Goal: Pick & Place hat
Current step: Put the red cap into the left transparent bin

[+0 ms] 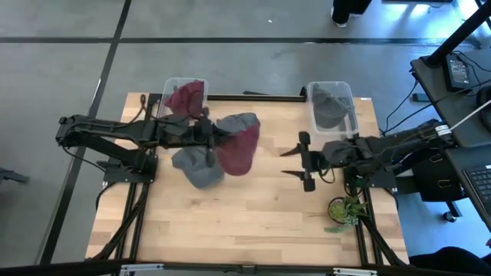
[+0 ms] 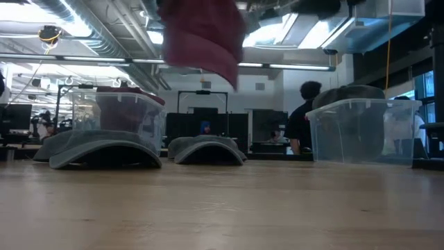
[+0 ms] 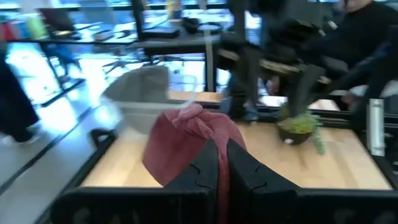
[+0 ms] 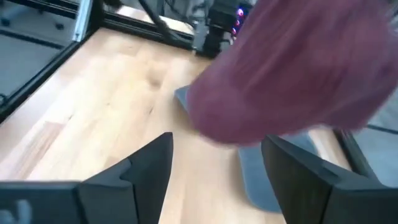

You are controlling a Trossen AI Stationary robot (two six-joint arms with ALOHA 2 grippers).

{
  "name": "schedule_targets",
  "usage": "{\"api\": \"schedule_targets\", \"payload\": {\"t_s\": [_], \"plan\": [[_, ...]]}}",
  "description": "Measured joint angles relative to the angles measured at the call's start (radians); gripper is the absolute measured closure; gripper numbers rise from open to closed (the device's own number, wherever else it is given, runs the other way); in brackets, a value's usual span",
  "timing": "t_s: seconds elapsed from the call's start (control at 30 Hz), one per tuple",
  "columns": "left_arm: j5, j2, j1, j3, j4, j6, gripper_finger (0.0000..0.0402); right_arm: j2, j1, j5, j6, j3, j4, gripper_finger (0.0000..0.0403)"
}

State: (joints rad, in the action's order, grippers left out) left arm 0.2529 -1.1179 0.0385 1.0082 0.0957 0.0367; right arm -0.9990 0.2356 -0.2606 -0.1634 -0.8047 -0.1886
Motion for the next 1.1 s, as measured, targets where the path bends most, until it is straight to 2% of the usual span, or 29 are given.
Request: {"api": "schedule_targets", "payload": {"t_s": [0.1, 0.27, 0.43, 0.67, 0.9, 1.1], "plan": [[0.085, 0.059, 0.003, 0.000, 0.063, 0.012, 0.0397, 0.048, -0.001, -0.006, 0.013, 0.127, 0.145, 0.0159], [0.200, 0.163, 0.027, 0.001, 0.144, -0.049, 0.0397, 0.080, -0.003, -0.009, 0.053, 0.244, 0.249, 0.0159], [0.317, 0.246, -0.001, 0.001, 0.250, -0.181, 0.0397, 0.079, -0.004, -0.026, 0.059, 0.289, 0.304, 0.0159], [0.421, 0.340, -0.097, 0.001, 0.270, -0.398, 0.0398, 0.079, -0.005, -0.166, 0.131, 0.309, 0.304, 0.0159], [0.432, 0.394, -0.225, -0.012, 0.323, -0.563, 0.0398, 0.079, -0.007, -0.219, 0.187, 0.339, 0.319, 0.0159], [0.317, 0.386, -0.355, -0.051, 0.320, -0.652, 0.0398, 0.078, -0.016, -0.219, 0.212, 0.339, 0.327, 0.0159]]}}
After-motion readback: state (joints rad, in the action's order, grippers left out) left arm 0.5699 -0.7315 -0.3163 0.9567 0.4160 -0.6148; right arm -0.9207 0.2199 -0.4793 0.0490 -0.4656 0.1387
